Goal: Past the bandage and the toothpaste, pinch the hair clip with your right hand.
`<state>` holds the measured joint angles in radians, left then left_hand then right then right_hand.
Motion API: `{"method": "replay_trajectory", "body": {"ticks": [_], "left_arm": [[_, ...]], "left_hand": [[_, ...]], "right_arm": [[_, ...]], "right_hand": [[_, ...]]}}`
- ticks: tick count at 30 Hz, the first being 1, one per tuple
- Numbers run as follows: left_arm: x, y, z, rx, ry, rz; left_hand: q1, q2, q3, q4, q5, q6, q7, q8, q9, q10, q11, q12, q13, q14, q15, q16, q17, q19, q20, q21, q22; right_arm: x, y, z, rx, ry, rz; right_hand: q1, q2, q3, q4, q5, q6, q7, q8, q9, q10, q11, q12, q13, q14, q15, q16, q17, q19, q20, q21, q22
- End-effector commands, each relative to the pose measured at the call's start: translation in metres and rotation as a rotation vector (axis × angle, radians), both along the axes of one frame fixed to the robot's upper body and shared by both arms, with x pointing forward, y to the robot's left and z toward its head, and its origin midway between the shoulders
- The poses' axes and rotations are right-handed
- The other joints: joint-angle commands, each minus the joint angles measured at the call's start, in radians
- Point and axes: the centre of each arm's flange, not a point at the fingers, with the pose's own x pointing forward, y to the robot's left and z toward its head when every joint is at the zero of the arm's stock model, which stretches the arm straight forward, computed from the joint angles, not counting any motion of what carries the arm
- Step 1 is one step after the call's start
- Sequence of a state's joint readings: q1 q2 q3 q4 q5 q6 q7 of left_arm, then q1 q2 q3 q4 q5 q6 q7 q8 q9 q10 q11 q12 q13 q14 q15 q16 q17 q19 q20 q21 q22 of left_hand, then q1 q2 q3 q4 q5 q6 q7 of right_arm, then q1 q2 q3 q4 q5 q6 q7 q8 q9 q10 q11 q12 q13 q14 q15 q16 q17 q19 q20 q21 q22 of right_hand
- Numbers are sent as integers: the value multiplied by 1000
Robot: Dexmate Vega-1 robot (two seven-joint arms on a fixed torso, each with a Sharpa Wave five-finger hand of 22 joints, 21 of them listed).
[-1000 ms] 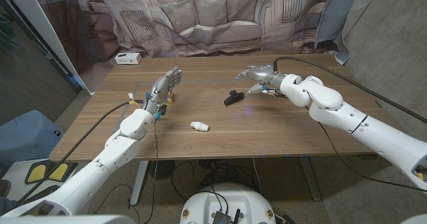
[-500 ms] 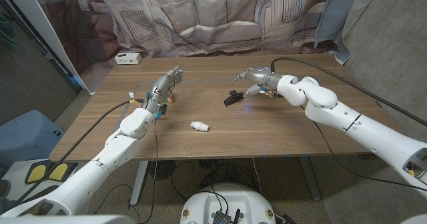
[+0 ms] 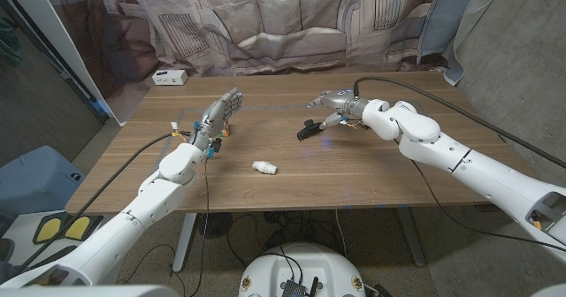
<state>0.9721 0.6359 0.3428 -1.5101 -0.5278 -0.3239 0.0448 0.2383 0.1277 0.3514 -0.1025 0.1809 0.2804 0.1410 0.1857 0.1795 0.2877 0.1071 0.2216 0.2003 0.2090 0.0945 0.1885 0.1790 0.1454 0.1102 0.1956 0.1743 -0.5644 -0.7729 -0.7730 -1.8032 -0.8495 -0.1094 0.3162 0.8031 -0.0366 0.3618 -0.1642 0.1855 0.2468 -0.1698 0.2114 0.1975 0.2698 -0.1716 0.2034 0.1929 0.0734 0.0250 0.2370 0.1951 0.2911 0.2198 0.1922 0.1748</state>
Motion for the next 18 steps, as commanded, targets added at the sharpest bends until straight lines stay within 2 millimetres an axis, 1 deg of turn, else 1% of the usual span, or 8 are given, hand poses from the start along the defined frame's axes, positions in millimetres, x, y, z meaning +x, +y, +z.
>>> {"method": "replay_trajectory", "body": {"ticks": [1, 8, 16, 18], "left_arm": [[1, -4, -2, 2, 5, -3], [-2, -3, -2, -2, 2, 7], [-1, -5, -6, -8, 12, 6], [-1, -6, -7, -6, 15, 0]], "left_hand": [[-2, -7, 11, -1, -3, 9, -4, 4, 1, 7, -1, 0, 2, 7, -3, 1, 2, -3, -1, 2, 5], [-2, -8, 12, -1, -3, 9, -5, 4, 1, 7, 1, -1, 2, 7, -2, 0, 2, -3, 0, 2, 5], [-2, -8, 14, -2, -3, 11, -5, 4, 1, 7, -1, -1, 2, 8, -2, 1, 2, -3, 2, 2, 5], [-2, -8, 14, -2, -3, 11, -6, 4, 1, 8, -2, 0, 2, 8, -2, 1, 2, -3, 2, 2, 5]], "right_arm": [[8, 5, 0, -22, 24, -3], [14, 7, -3, -25, 40, -5], [16, 13, -4, -42, 43, 6], [17, 14, -4, -39, 41, 10]], "right_hand": [[13, 2, 9, -1, 9, 6, -1, 3, 2, 8, -6, 1, 5, 9, -1, 3, 3, -3, -2, 0, 1], [30, 7, 17, -4, 11, 20, -4, 8, 2, 17, -5, 3, 5, 15, -2, 3, 3, -3, -2, 0, 1], [36, 6, 19, -5, 11, 28, -7, 9, 1, 24, -6, 5, 5, 21, -9, 4, 2, -2, -2, 0, 1], [37, 3, 18, -5, 11, 36, -12, 12, 1, 28, -7, 6, 5, 25, -10, 5, 2, -2, -2, 1, 1]]}}
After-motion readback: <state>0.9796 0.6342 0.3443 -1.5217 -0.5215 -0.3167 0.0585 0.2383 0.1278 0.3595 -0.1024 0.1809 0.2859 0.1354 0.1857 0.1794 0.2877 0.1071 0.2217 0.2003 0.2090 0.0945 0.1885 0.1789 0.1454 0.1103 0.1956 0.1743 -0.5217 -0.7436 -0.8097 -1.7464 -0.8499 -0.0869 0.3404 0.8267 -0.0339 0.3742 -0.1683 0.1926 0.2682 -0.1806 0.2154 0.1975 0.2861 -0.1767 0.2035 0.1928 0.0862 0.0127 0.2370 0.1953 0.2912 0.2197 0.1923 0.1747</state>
